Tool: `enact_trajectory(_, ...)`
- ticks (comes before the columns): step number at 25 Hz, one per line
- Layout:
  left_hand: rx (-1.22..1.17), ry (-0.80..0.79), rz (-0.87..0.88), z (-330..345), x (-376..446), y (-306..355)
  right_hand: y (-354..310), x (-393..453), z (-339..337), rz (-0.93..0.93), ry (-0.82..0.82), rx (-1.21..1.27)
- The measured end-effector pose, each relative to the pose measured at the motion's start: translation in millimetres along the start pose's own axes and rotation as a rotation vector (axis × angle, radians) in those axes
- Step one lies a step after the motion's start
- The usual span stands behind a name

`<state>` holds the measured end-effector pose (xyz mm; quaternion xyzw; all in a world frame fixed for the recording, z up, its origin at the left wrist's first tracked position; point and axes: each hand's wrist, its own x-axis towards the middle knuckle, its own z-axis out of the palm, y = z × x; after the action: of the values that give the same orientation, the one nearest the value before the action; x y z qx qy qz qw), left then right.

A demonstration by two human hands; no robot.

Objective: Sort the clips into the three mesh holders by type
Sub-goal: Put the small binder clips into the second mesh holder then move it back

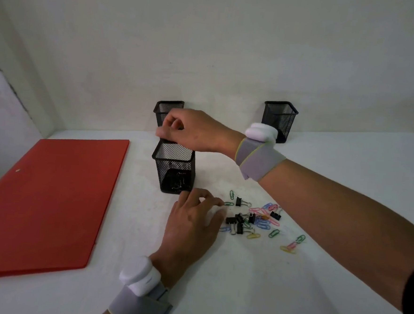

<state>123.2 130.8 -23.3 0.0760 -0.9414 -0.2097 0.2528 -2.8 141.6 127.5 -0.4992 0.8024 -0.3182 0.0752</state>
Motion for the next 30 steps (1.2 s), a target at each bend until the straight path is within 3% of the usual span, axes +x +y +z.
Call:
enact_trajectory(5,0.109,-0.148,0.111,-3.5,-1.4,15.8,43.9,-66.8,-5.9,0.192,0.216,0.548)
enact_trajectory(9,0.094,-0.155,0.11,-1.4,-1.6,14.3,86.6,-129.5,5.4,0.455,0.474,0.842)
enact_trajectory(11,0.055,-0.141,0.124,-1.4,-1.0,14.1,97.6,-153.0,8.9,0.529,0.527,0.948)
enact_trajectory(16,-0.153,-0.038,0.046,-8.2,2.3,21.4,103.3,-177.7,8.2,0.582,0.487,1.252)
enact_trajectory(22,-0.277,0.038,0.093,-5.3,35.2,64.1,100.9,-180.7,5.7,0.669,0.138,1.573)
enact_trajectory(27,-0.178,0.045,0.095,-0.1,35.7,58.2,112.2,-182.3,-5.7,0.72,0.324,1.695)
enact_trajectory(30,-0.014,-0.097,0.078,2.0,23.0,39.2,117.1,-183.4,-8.9,0.76,0.348,1.676)
